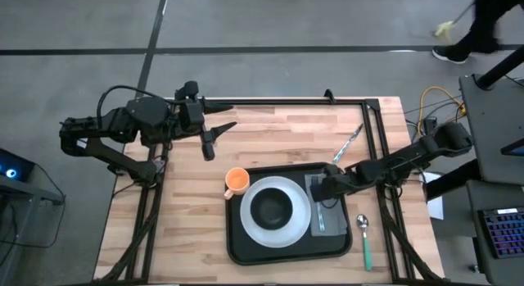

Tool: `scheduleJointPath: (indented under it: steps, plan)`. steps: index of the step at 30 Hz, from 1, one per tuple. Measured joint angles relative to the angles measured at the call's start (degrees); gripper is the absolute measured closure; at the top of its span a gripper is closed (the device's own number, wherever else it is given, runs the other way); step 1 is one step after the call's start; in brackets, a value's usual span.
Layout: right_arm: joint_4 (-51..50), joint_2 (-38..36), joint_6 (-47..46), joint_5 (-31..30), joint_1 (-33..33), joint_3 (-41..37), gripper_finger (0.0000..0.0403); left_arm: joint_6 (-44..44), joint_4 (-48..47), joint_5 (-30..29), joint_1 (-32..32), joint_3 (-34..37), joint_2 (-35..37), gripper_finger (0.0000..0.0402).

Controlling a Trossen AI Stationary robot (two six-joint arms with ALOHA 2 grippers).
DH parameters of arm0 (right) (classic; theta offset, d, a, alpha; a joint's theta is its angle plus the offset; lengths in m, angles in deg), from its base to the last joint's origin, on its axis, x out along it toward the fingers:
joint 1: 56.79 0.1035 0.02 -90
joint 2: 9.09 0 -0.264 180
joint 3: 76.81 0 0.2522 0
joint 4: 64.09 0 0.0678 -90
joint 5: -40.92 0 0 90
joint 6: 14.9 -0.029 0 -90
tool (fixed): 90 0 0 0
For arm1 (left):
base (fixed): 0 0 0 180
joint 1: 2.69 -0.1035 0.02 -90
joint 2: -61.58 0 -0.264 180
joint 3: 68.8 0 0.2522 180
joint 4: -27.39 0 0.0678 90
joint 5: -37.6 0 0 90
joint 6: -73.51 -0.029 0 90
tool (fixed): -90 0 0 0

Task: Set up tray
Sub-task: Adjust the white fork on the gray napkin, then put the white knife to the right of the white fork on the gray napkin

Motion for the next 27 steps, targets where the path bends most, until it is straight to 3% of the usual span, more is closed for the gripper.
scheduleJointPath:
  steps: [4,8,11,19,27]
  plan:
    - [-8.11,-7.43,-0.48,-2.23,-0.34,0.92,0.0395,0.00,-0.92,-0.01,0.02,0.00,0.29,0.0232]
    - [-30.17,-17.43,-3.55,-12.66,-1.24,5.33,0.0395,0.00,-1.12,-0.01,0.01,0.02,0.31,0.0232]
    - [-40.15,-23.82,-2.59,-18.35,-3.56,7.68,0.0394,0.00,-1.11,-0.01,0.00,0.02,0.28,0.0232]
    - [-41.02,-29.32,3.81,-22.85,-12.18,6.70,0.0370,0.01,-0.82,0.18,0.00,0.04,-0.49,0.0232]
    - [-41.03,-25.32,-8.66,-40.96,-20.89,4.75,0.0284,1.11,-1.00,1.06,0.00,0.08,-0.97,0.0232]
